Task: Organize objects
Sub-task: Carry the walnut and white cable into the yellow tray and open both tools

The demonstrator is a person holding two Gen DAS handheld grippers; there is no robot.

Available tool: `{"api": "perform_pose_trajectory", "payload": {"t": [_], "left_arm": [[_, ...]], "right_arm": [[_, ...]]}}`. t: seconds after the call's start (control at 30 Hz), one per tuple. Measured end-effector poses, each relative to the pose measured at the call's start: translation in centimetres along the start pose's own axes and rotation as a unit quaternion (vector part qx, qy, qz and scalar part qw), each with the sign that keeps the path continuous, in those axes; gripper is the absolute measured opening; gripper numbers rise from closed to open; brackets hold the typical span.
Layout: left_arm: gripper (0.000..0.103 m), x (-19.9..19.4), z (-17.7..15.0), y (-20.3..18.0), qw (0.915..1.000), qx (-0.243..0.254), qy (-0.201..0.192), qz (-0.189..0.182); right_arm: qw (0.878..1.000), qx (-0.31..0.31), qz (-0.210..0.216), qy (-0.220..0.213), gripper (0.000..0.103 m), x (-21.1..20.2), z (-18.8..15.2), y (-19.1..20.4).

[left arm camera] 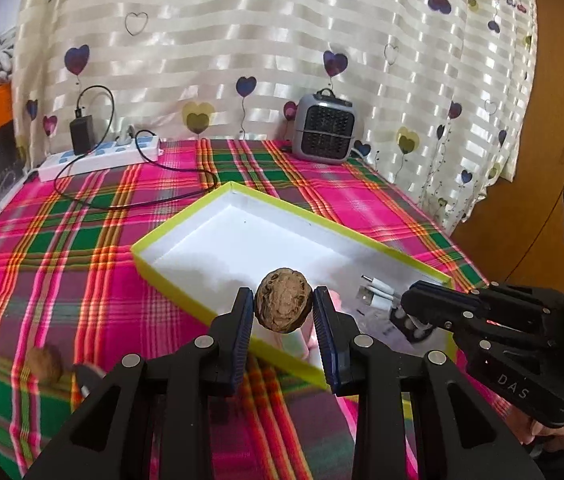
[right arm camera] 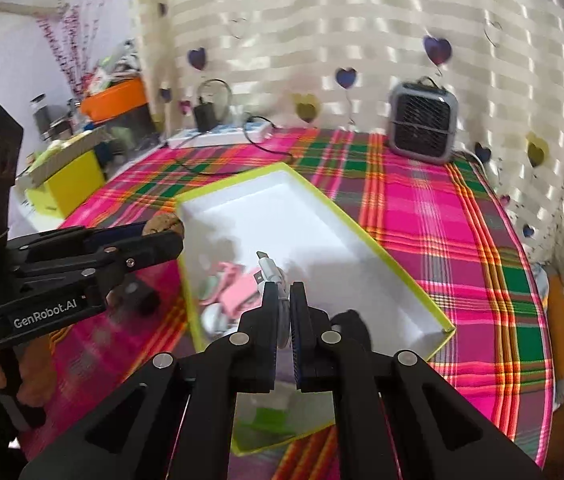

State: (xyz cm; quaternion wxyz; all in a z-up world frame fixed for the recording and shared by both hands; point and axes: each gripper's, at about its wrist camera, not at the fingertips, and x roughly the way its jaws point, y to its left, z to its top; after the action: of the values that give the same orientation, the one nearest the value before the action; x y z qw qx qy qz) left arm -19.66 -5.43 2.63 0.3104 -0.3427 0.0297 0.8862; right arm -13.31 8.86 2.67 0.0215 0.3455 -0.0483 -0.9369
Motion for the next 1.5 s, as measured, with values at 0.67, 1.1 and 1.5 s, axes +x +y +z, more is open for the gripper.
{"api": "perform_pose_trajectory", "payload": {"t": [0.67,1.1,1.5], "left_arm": [[0.029,5.3,0.9,1.2,0.9980,-0.016,0.042,0.044],[0.029,5.9,1.0,0.9,0.9983,-0.010,0.048,0.033],[0.029,4.5,1.5,1.9,0.9986,-0.047,0.022,0.014]], "right_arm": [[0.999,0.017,-0.026,0.029,0.006,3.0,-0.1,-1.0],[0.999,0.020,-0.024,0.027,0.006,3.1,-0.3,-0.8],[0.999,0.048,-0.022,-0.008,0.019,2.0,-0.2,-1.8]]}}
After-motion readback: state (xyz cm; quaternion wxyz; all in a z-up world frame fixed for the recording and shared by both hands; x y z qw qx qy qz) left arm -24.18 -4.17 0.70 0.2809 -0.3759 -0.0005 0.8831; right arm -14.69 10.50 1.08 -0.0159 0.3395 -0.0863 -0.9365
